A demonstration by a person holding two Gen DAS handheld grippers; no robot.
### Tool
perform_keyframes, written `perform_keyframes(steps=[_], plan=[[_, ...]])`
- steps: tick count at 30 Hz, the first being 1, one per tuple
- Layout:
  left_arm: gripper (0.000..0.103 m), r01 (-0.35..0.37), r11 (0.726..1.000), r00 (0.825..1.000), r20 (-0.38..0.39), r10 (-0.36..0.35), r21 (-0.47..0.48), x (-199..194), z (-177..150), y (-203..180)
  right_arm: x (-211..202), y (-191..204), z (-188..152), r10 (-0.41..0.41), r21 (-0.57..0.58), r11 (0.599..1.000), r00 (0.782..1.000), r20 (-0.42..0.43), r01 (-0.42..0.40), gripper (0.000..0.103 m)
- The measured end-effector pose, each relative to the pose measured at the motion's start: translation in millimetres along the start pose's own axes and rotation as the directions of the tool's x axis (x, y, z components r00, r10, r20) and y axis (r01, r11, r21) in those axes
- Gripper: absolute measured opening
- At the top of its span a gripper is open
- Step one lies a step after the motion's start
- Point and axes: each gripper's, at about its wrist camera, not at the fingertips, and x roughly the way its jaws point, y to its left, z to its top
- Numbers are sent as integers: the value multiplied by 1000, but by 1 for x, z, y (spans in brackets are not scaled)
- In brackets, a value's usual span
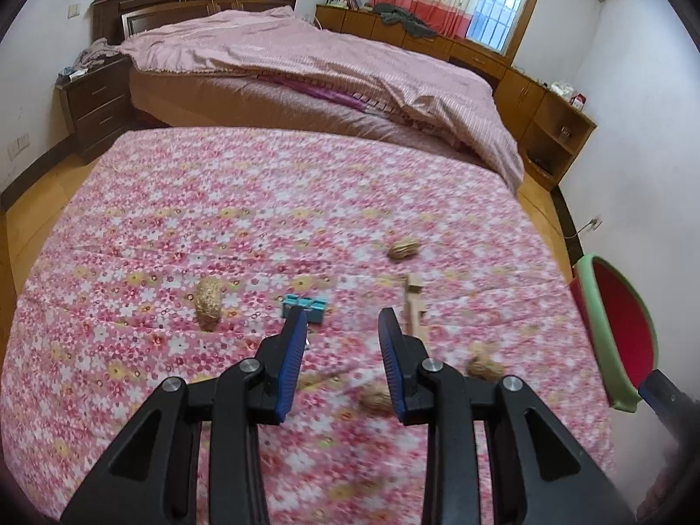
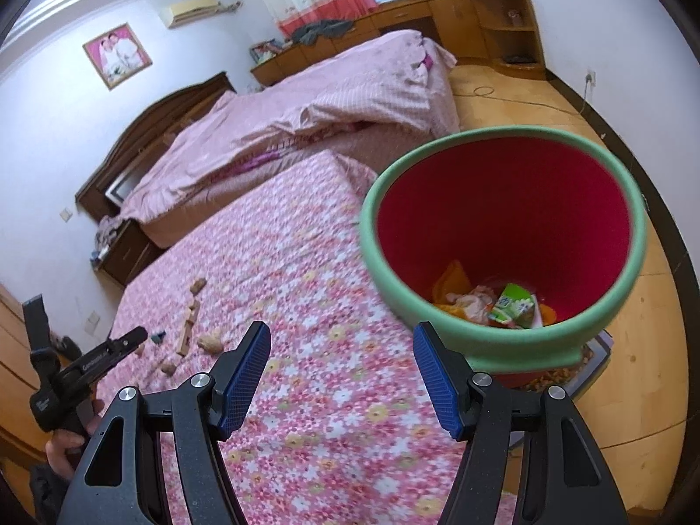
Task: Collect trash
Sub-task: 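Move both tools back over the bed toward the remaining trash, then grasp the blue binder clip with the left tool while the right tool grasps the wooden stick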
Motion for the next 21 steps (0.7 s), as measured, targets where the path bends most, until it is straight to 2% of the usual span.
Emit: perform_keyframes(steps=[2, 9, 12, 13, 15, 21], plan=[[38, -6, 1000, 1000, -11, 6, -1, 9, 0, 3, 9, 4, -1, -1, -12, 1000, 1000, -18, 1, 69], [38, -41, 999, 999, -35, 40, -11, 37, 2, 10, 30, 14, 0, -14, -36, 999, 998, -54, 12, 69], [38, -46, 999, 999, -15, 46, 2, 40, 2, 7, 35, 18, -1, -15, -43, 999, 998, -61, 12, 69], [38, -51, 999, 999, -12, 51, 10, 41, 2, 7, 37, 20, -1, -14, -48, 999, 998, -65, 11, 69], [27, -64, 998, 998, -3, 64, 17, 41, 1, 7, 41, 24, -1, -15, -57, 998, 997, -76, 11, 69], [25, 17, 999, 1000, 11, -16, -48, 36, 2, 19, 47, 47, 1, -14, -117, 993, 996, -89, 3, 69]])
